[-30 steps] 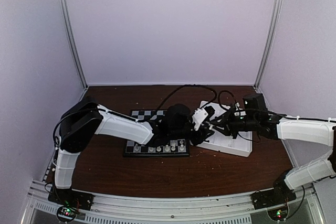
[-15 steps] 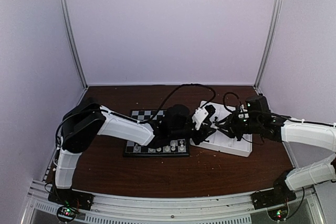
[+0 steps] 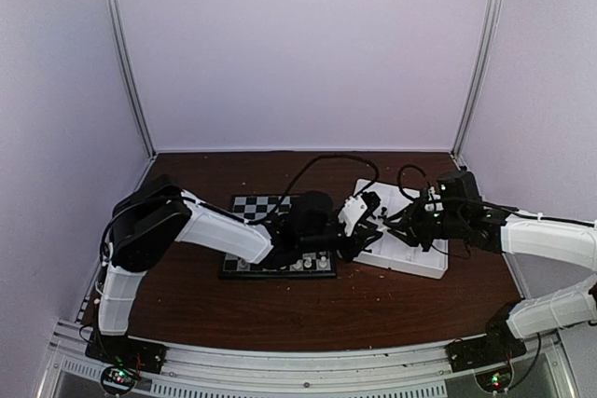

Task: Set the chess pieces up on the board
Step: Place the chess piece on the chessboard.

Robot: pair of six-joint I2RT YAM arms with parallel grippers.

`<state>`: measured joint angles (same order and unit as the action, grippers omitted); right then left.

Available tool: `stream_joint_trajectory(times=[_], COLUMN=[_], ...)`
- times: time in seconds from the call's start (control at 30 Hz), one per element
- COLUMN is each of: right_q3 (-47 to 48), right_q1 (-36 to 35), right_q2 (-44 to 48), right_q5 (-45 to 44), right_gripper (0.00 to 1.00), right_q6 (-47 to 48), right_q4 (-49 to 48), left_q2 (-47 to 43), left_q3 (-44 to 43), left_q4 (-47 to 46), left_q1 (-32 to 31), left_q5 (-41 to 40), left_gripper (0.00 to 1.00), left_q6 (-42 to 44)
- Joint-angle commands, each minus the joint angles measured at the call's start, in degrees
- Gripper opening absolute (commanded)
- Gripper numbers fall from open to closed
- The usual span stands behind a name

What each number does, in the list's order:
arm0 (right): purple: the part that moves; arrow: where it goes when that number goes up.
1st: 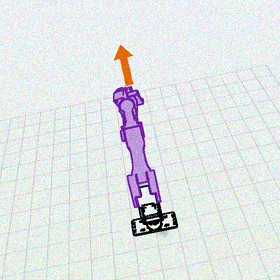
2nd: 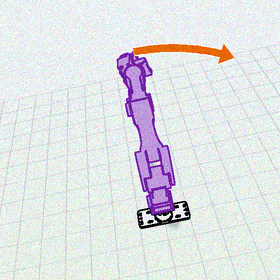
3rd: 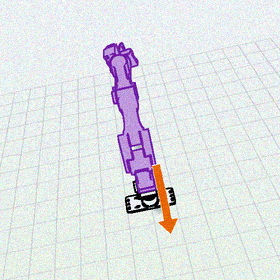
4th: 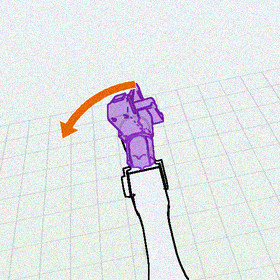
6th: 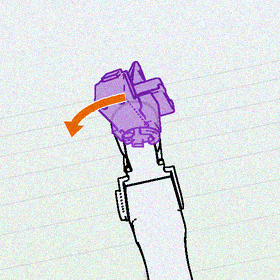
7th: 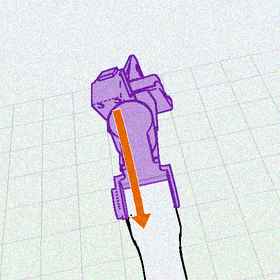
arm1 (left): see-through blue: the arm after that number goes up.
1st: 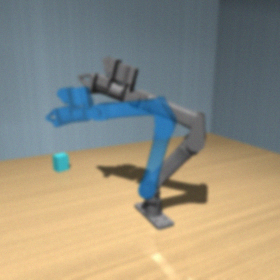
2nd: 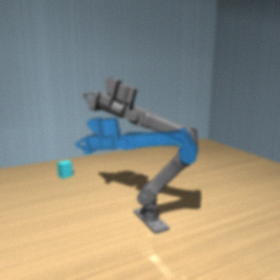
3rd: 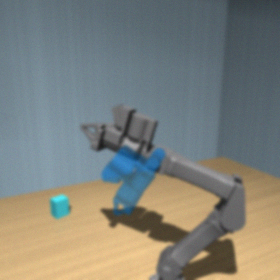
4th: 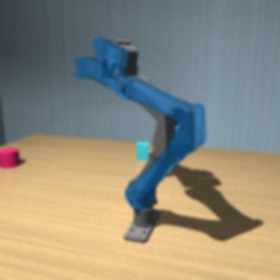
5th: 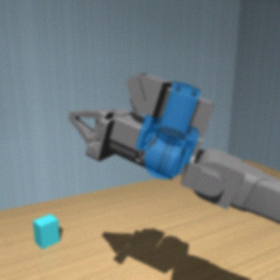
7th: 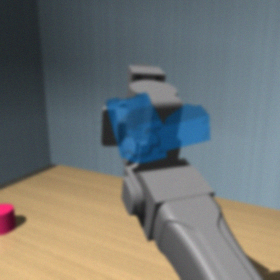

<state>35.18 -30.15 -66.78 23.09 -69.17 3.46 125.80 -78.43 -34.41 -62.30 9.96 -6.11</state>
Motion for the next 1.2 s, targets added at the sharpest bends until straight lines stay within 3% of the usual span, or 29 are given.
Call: stream_joint_trajectory(times=[0.0,0.47,0.7,1.0,1.1,1.17], right_q3=[-0.3,-0.2,-0.2,0.6,1.6,2.5], right_q1=[-0.3,-0.2,-0.2,-0.2,-0.2,-0.2], right_q2=[1.3,0.2,0.0,0.6,1.8,3.6], right_q5=[-0.9,1.3,1.5,1.1,0.6,-2.1], right_gripper=[0.22,0.22,0.24,0.45,0.71,0.80], right_q6=[0.4,-0.6,-0.8,3.8,7.9,11.3], right_q4=[-0.6,-1.8,-2.1,-2.3,-1.0,2.3], left_q2=[0.2,-0.3,-0.5,-4.6,-7.4,-10.9], left_q3=[0.3,0.5,0.1,2.7,4.0,5.5], left_q4=[-4.4,-4.3,-3.3,-0.2,5.9,11.6], left_q1=[0.2,0.2,0.2,0.2,0.2,0.2], left_q5=[1.7,1.5,1.7,1.1,-0.6,-3.4], left_gripper=[0.19,0.18,0.02,0.00,0.00,0.00], left_q6=[0.1,1.4,2.2,2.3,2.8,3.5])
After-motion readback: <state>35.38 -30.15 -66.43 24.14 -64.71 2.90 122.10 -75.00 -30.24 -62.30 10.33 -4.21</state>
